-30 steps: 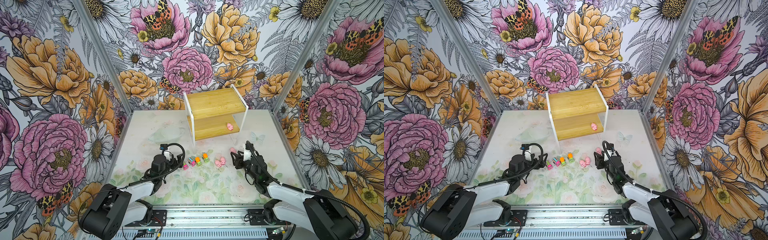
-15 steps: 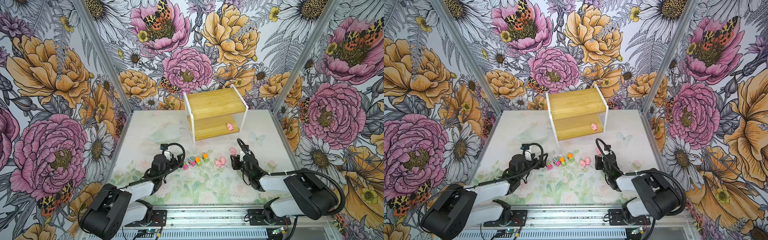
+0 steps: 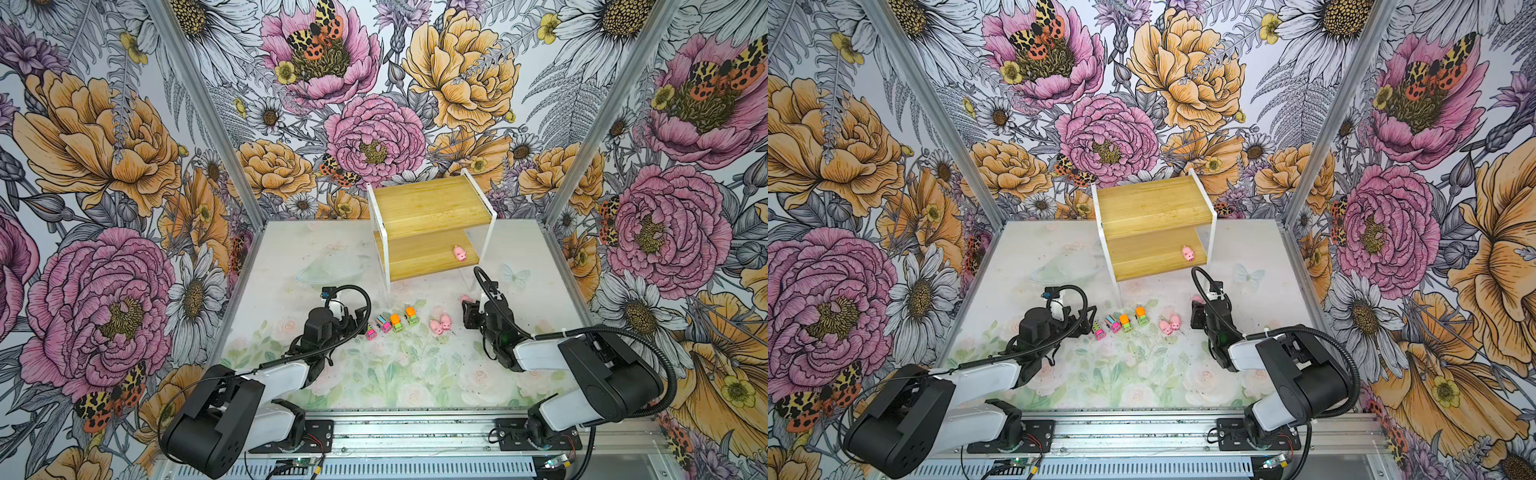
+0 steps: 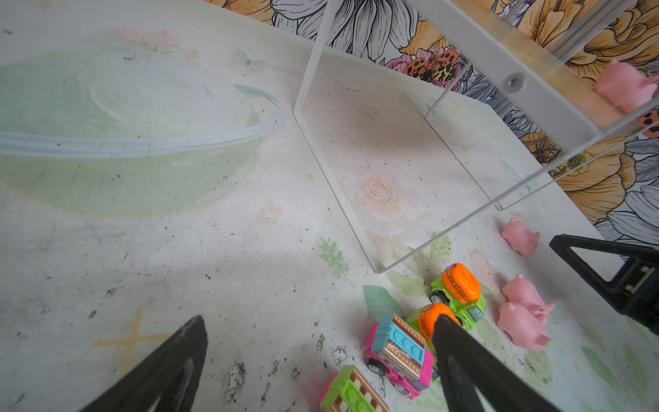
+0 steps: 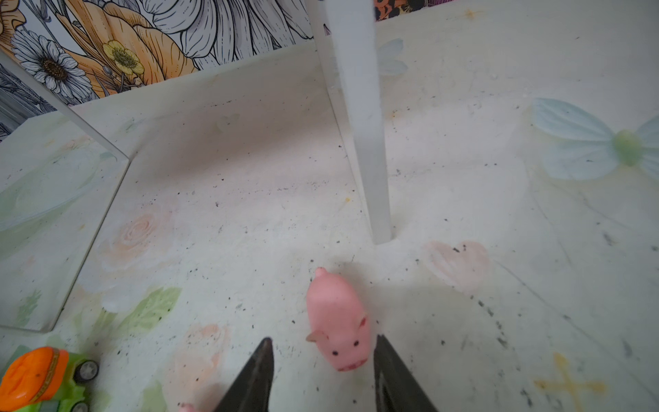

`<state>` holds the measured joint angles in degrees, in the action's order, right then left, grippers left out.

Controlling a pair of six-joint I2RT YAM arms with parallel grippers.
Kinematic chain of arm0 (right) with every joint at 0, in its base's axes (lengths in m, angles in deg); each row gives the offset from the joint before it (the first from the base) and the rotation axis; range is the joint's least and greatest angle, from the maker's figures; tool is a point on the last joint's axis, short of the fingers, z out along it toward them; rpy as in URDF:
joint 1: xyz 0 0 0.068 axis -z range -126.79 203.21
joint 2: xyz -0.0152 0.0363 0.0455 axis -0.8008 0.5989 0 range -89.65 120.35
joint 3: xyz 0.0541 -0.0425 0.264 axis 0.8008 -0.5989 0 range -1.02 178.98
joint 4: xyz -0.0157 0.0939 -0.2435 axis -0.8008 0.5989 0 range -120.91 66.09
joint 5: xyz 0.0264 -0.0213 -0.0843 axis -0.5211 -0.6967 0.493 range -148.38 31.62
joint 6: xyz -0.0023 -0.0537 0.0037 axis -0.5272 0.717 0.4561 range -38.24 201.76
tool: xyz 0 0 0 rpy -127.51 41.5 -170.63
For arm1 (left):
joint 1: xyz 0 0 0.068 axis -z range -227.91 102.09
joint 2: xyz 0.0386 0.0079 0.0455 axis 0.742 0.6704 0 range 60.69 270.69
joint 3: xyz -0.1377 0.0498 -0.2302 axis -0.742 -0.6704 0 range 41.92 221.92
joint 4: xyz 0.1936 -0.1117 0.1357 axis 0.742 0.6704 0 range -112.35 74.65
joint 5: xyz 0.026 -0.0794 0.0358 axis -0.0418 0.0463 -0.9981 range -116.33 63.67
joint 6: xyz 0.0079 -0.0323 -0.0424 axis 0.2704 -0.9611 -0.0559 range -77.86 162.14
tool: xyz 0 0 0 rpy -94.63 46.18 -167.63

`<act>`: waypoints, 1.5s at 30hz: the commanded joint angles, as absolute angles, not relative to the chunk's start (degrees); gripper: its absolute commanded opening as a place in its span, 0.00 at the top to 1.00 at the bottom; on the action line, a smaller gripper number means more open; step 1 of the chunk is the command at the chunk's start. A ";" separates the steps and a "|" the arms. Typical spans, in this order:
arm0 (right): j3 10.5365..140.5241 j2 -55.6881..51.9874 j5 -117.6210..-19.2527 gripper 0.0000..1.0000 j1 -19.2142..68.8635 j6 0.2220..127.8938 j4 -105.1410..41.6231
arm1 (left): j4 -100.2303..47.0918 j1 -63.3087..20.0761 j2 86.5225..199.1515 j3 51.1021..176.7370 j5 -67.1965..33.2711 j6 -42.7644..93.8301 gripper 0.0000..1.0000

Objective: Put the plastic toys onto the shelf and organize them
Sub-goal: 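Move the right gripper back down over the pink pigs on the table, then lower the right gripper and close it on another pink pig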

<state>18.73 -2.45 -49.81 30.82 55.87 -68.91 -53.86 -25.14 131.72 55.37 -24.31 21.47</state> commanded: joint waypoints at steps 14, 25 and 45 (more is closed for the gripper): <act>22.10 3.79 -49.55 0.56 31.66 56.35 -70.14 | -54.69 -24.76 133.37 57.30 -23.58 21.51 0.01; 22.75 5.24 -49.36 0.65 31.67 56.45 -70.29 | -55.02 -24.71 134.04 57.43 -23.77 21.68 0.01; 24.26 6.44 -50.23 0.70 31.61 57.50 -69.54 | -55.04 -24.77 133.75 57.20 -23.76 21.65 0.01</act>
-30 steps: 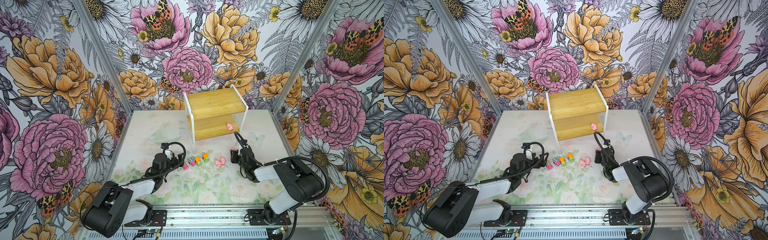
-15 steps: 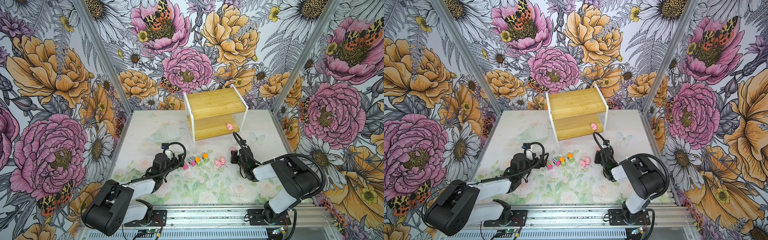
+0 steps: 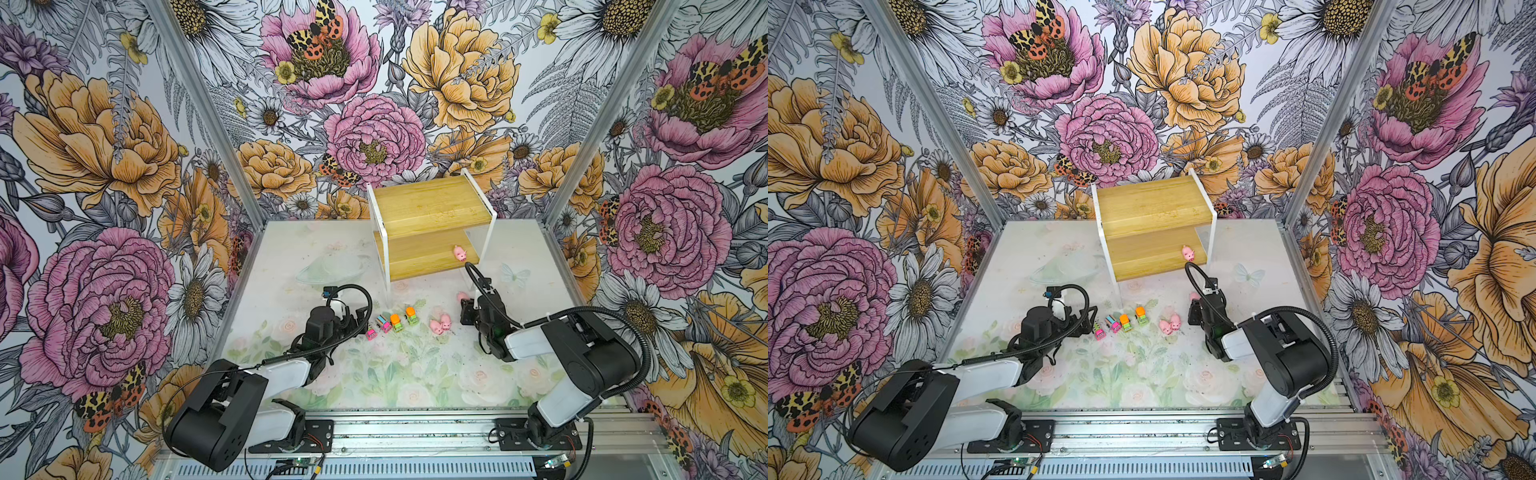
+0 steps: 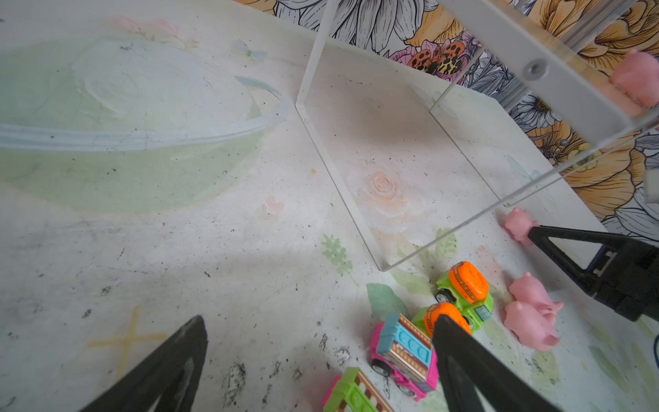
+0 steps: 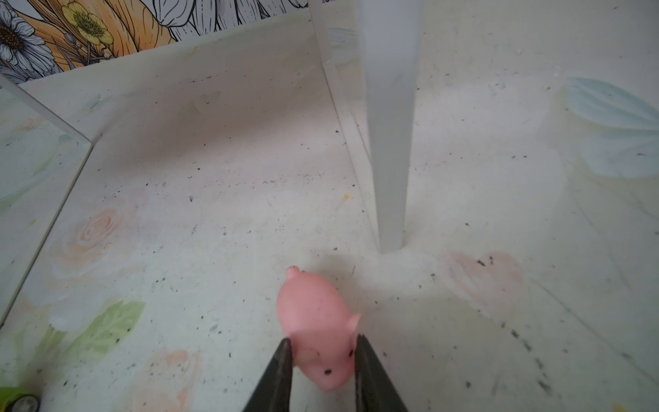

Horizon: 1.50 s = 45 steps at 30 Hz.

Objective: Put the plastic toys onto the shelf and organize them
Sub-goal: 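Lower the right gripper and close it on another pink pig, then lift the pink pig with the right gripper toward the shelf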

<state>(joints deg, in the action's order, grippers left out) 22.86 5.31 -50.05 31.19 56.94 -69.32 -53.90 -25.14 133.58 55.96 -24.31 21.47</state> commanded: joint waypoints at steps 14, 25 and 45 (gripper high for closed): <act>24.03 6.40 -52.00 0.82 31.60 57.69 -69.69 | -55.03 -24.75 133.83 57.14 -23.69 21.75 0.01; 21.17 3.97 -56.00 0.85 31.47 57.92 -72.30 | -55.03 -24.86 133.56 57.04 -23.58 21.65 0.01; 18.12 -18.17 -58.52 0.88 27.90 56.84 -64.00 | -55.50 -24.79 133.06 56.19 -23.61 21.53 0.01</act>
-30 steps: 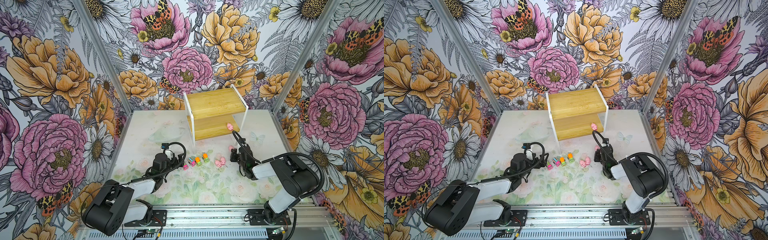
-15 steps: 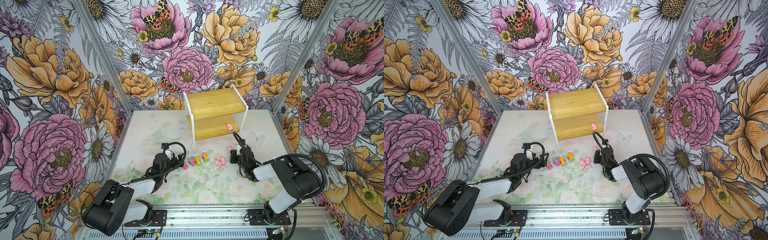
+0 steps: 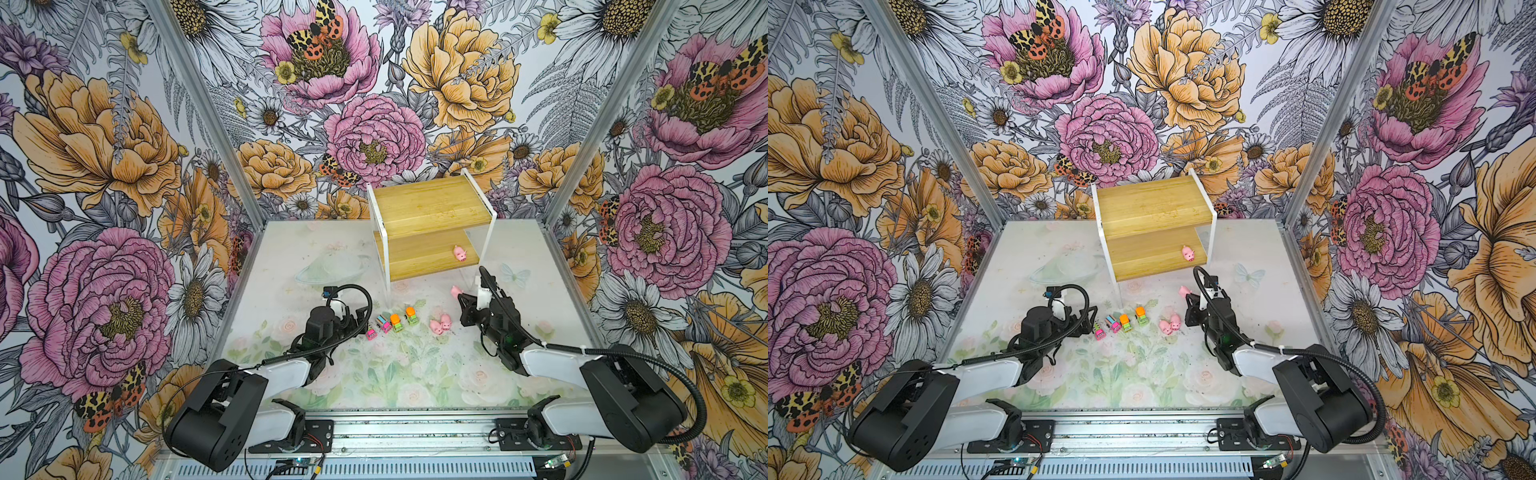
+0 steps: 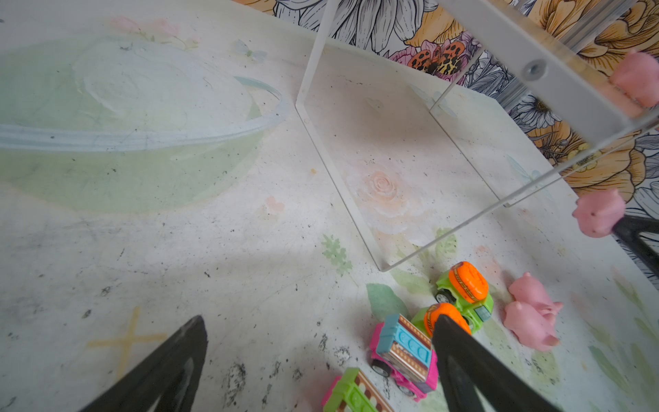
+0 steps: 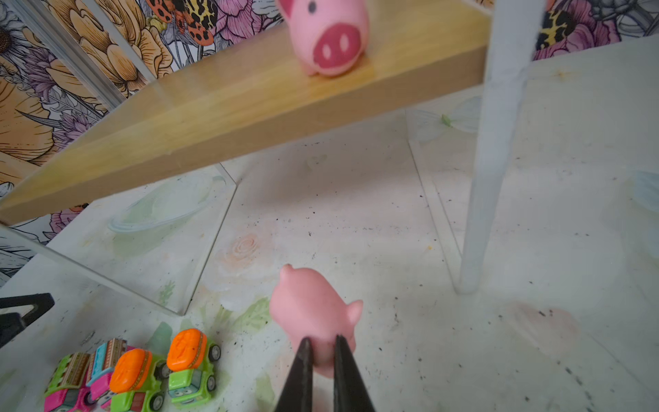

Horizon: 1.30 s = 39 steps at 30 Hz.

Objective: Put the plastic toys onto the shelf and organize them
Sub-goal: 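Lift the pink pig with the right gripper toward the shelf, then carry the pig over the lower shelf board beside the first pig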

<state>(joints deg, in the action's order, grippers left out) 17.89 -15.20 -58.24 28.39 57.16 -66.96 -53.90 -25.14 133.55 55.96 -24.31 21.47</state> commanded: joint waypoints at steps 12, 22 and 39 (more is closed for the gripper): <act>24.14 -25.71 -54.87 0.88 22.08 57.15 -57.83 | -55.89 -24.79 131.91 55.52 -23.51 21.40 0.01; 33.42 -20.53 -47.66 0.89 16.70 58.40 -54.04 | -55.59 -24.79 131.29 55.45 -23.44 21.56 0.01; 45.98 -16.49 -32.29 0.90 13.40 56.22 -38.54 | -55.57 -25.07 131.09 55.45 -22.93 22.10 0.01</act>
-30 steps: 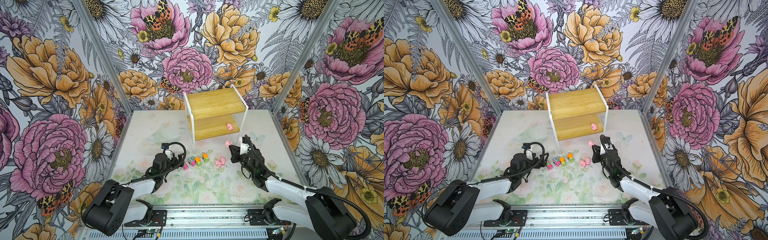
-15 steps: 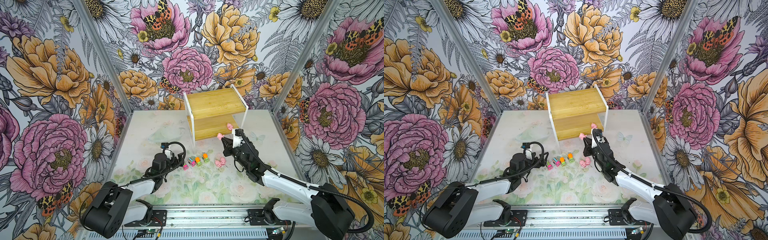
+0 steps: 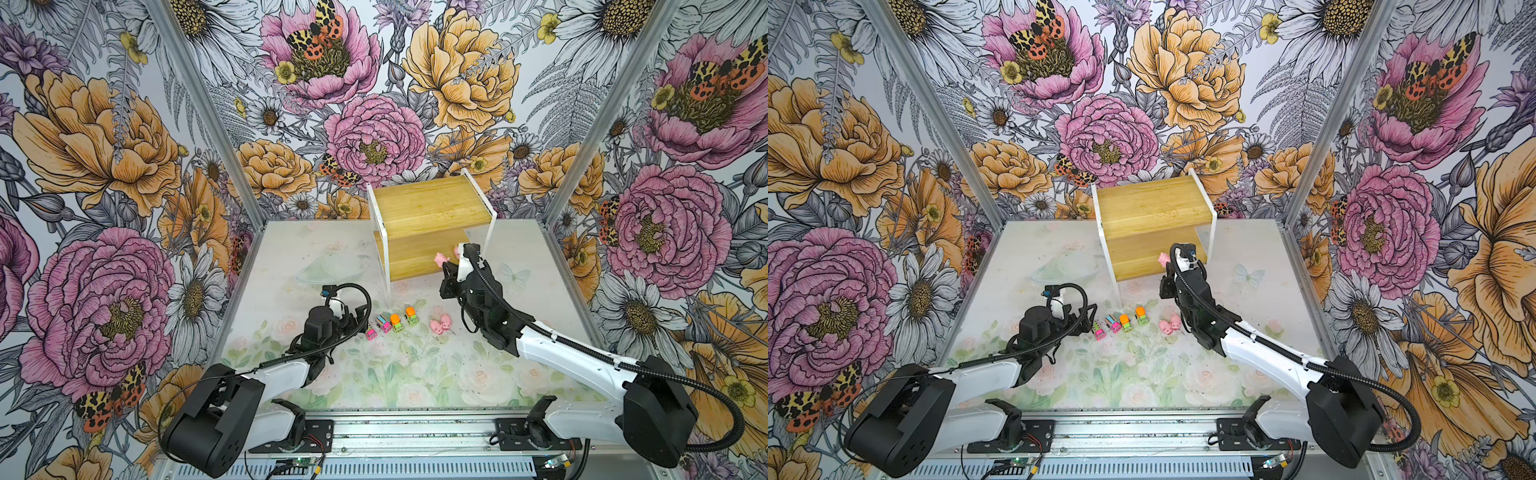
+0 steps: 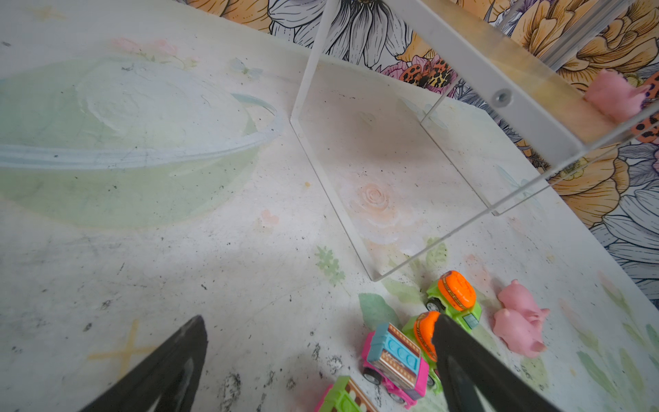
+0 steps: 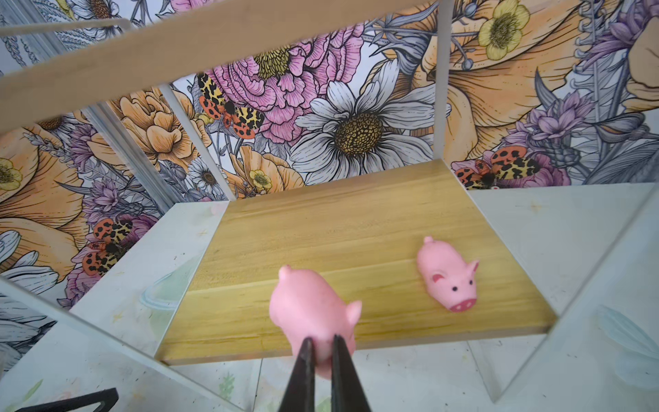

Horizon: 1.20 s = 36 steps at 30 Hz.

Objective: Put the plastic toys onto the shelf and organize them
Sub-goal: 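Carry the pig over the lower shelf board beside the first pig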

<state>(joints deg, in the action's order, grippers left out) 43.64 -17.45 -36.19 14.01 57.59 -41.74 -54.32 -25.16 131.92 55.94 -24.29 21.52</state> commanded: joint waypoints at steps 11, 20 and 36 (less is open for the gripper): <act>48.64 -12.76 -27.82 0.90 12.99 53.12 -35.74 | -55.84 -25.38 131.01 55.34 -22.37 22.27 0.01; 49.20 -10.48 -26.84 0.91 12.79 52.67 -37.65 | -57.02 -25.65 131.70 55.04 -21.80 22.14 0.01; 50.28 -7.74 -24.65 0.91 12.27 52.40 -38.56 | -59.40 -25.84 133.75 54.84 -20.69 21.84 0.01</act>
<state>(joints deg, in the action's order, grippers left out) 48.41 -8.18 -26.44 12.72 53.03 -37.19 -56.92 -25.32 133.18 55.46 -22.15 21.50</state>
